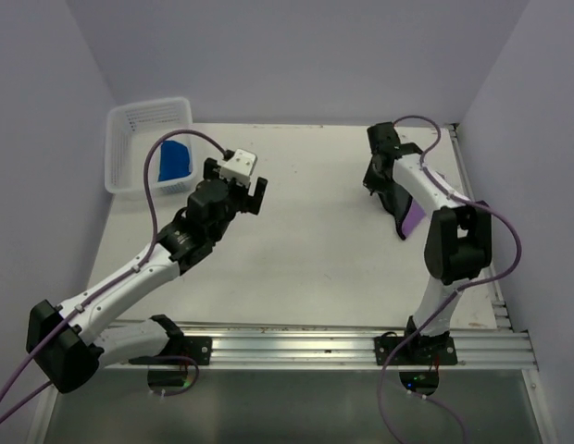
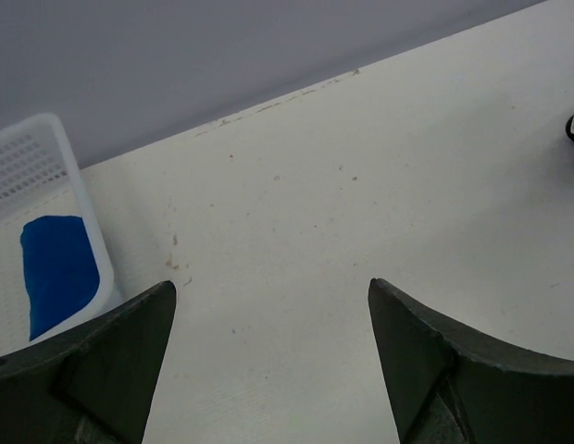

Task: Roll the towels
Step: Move the towel to the center of the board

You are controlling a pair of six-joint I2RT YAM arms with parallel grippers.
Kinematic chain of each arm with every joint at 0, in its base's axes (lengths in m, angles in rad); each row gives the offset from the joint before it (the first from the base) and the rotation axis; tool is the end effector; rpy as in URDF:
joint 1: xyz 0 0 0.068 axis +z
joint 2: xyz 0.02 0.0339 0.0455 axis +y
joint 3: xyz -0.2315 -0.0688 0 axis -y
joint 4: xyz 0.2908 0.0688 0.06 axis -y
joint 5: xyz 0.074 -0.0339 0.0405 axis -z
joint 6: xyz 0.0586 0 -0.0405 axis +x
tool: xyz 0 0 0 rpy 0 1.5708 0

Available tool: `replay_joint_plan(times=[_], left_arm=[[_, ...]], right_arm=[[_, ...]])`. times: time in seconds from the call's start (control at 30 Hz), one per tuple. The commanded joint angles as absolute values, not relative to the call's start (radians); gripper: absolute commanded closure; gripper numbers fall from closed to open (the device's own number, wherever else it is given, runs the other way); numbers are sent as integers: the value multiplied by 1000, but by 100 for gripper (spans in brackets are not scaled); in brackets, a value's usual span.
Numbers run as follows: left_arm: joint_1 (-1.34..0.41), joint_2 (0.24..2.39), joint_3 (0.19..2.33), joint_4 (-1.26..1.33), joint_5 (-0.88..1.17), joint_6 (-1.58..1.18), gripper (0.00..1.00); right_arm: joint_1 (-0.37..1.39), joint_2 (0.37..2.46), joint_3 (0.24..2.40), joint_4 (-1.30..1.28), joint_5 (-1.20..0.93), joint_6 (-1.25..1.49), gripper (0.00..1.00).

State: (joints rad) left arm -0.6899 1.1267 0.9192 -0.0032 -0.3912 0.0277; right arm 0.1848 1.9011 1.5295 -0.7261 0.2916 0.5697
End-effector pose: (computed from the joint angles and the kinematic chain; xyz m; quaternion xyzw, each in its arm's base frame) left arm 0.2786 -0.2009 0.2945 0.1534 0.7571 -0.0576 0.6325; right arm 0.4426 0.0656 0.1670 0.2174 0.9376 -0.0459 0.2676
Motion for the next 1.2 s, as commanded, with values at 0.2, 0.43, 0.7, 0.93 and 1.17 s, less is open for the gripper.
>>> replay_joint_plan(times=[0.2,0.43,0.7,0.93,1.17], left_arm=[[-693,988,854,114,-516,83,9],[-692,942,838,58,-480,-78,9],[-692,887,733,2,-206,-332,10],[-690,943,609,40,-91,-440,11],[-692,1083,551,172,52,-445,16]], right_arm=[[537,1514,1304,-718,-40,620,100],[560,1263,1237,-807,-191,551,100],[583,945,781,-765,-233,618,100],[586,781,650,-888,-149,698,100],[586,727,623,-937,-158,726,60]])
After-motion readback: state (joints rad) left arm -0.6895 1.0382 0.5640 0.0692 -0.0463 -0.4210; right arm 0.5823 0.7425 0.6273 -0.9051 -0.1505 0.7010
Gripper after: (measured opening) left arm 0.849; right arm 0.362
